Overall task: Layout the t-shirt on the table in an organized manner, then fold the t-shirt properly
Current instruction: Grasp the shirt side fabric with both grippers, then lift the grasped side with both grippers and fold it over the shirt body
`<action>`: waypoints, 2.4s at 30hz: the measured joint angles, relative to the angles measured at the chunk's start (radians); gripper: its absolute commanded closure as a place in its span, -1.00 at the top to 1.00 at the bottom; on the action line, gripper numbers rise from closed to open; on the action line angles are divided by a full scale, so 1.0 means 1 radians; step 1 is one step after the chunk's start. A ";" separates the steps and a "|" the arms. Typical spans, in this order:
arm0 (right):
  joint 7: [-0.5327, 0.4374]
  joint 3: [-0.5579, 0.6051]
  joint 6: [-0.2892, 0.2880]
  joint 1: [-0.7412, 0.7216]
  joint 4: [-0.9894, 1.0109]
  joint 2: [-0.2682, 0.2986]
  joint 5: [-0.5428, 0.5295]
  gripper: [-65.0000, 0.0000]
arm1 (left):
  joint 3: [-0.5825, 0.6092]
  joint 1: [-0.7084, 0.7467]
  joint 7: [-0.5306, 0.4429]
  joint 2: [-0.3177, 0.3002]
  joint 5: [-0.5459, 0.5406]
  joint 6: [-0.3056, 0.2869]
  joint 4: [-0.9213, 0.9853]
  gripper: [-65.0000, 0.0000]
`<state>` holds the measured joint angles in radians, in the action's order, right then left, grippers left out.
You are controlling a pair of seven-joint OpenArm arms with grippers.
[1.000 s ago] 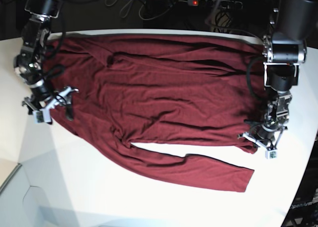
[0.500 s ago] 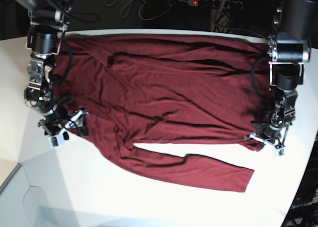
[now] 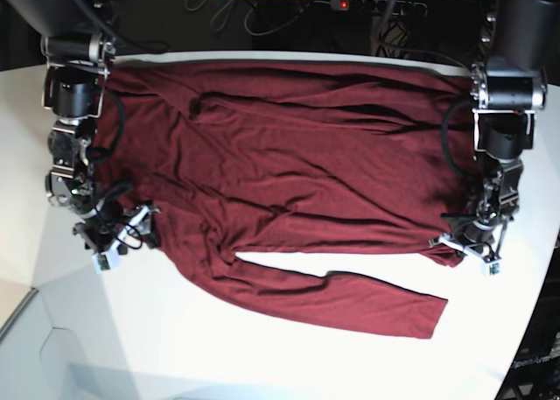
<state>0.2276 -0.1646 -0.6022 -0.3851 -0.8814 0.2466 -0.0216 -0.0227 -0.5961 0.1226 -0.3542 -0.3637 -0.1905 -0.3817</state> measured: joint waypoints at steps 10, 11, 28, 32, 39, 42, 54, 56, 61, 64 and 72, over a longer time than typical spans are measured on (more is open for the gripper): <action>-0.058 0.023 0.005 -0.027 0.127 0.004 -0.011 0.37 | 0.000 0.000 -0.002 0.000 0.000 0.000 0.000 -1.00; -0.069 0.024 0.005 -0.037 0.145 0.004 -0.011 0.37 | 0.000 0.001 -0.002 0.000 0.000 0.000 0.000 -1.00; -0.139 0.021 0.004 -0.004 0.157 0.011 -0.024 -1.00 | 0.000 0.000 -0.001 -0.001 -0.001 0.000 0.000 -1.00; -0.110 0.020 0.004 0.028 0.089 0.030 -0.022 -1.00 | -0.002 0.001 0.001 -0.001 -0.001 0.000 -0.003 -1.00; -0.086 0.017 0.003 0.169 -0.216 0.042 -0.006 -1.00 | -0.002 0.053 0.008 0.000 -0.003 0.000 -0.187 -1.00; -0.092 0.017 0.004 0.198 -0.305 0.040 -0.010 -1.00 | -0.002 0.090 0.017 -0.001 -0.013 0.005 -0.245 -1.00; -0.084 -0.116 -0.016 0.329 -0.504 0.021 -0.010 -1.00 | -0.155 0.265 0.207 -0.062 -0.266 0.007 -0.534 -1.00; -0.083 -0.145 -0.079 0.354 -0.531 0.010 -0.011 -1.00 | -0.190 0.300 0.244 -0.048 -0.261 0.003 -0.582 -1.00; -0.071 -0.215 -0.093 0.393 -0.569 -0.055 0.001 -1.00 | -0.248 0.358 0.298 -0.042 -0.265 0.006 -0.666 -1.00; -0.090 -0.220 -0.093 0.434 -0.618 -0.058 -0.009 -1.00 | -0.288 0.407 0.323 -0.044 -0.271 0.000 -0.750 -1.00; -0.090 -0.220 -0.100 0.523 -0.680 -0.062 -0.008 -1.00 | -0.407 0.531 0.436 -0.035 -0.271 0.001 -0.926 -1.00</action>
<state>0.1371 -0.3851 -0.7017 0.1379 -1.5612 0.1848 -0.0296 -0.4294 -0.0650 0.5587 -0.3889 -0.6346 -0.1898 -1.3075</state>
